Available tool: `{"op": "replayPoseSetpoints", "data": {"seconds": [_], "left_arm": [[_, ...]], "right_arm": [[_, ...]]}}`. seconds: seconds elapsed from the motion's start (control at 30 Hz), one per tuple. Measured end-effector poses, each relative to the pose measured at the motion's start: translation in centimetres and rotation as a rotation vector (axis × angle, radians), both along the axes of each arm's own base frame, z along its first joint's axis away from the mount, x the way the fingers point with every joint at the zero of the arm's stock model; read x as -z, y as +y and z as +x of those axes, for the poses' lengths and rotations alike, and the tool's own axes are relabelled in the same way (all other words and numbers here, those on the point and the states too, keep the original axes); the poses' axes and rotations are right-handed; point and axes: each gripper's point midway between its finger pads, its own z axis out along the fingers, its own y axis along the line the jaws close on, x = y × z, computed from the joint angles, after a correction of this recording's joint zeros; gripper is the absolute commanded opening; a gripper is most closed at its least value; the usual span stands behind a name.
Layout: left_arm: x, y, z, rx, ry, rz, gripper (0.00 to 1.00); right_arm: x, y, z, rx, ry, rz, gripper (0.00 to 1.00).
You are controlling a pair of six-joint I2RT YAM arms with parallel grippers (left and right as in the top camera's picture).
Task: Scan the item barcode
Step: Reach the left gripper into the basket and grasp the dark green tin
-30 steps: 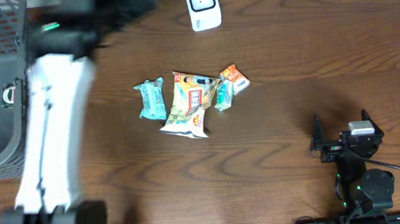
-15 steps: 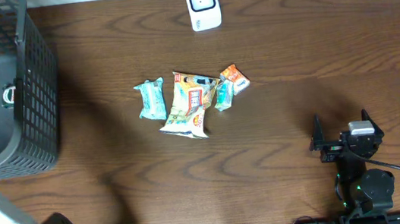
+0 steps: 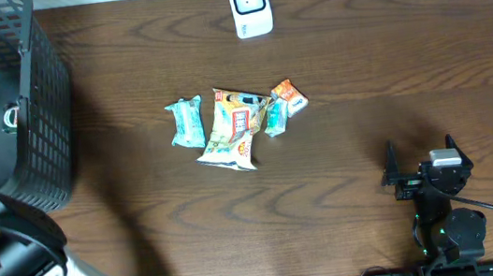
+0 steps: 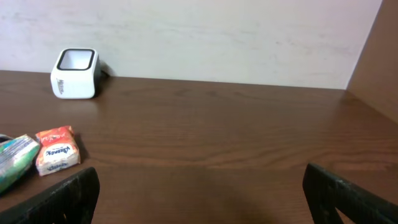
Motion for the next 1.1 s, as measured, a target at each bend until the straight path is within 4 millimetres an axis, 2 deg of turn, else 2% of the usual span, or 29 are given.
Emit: {"op": "replayPoseSetpoints", "data": {"seconds": [0.2, 0.33, 0.47, 0.6, 0.73, 0.9, 1.0, 1.1], "left_arm": [[6.0, -0.2, 2.8, 0.046, 0.062, -0.027, 0.98], [9.0, -1.3, 4.9, 0.178, 0.111, 0.039, 0.98], [11.3, -2.4, 5.8, 0.327, 0.204, 0.152, 0.98], [13.1, -1.9, 5.3, 0.398, 0.305, 0.237, 0.98], [14.7, -0.4, 3.5, 0.465, 0.417, 0.286, 0.98], [15.6, 0.9, 1.6, 0.518, 0.494, 0.3, 0.98], [15.9, 0.7, 1.2, 0.557, 0.498, 0.287, 0.98], [16.7, -0.3, 1.1, 0.625, 0.482, 0.259, 0.98]], "right_arm": [[0.0, 0.0, 0.0, 0.0, 0.0, 0.0, 0.99], [0.0, 0.0, 0.0, 0.0, 0.0, 0.0, 0.99], [0.0, 0.0, 0.0, 0.0, 0.0, 0.0, 0.99], [0.0, 0.0, 0.0, 0.0, 0.0, 0.0, 0.99], [0.0, 0.0, 0.0, 0.0, 0.0, 0.0, 0.99], [0.0, 0.0, 0.0, 0.0, 0.0, 0.0, 0.99], [0.0, 0.0, 0.0, 0.0, 0.0, 0.0, 0.99], [0.0, 0.0, 0.0, 0.0, 0.0, 0.0, 0.99]]}}
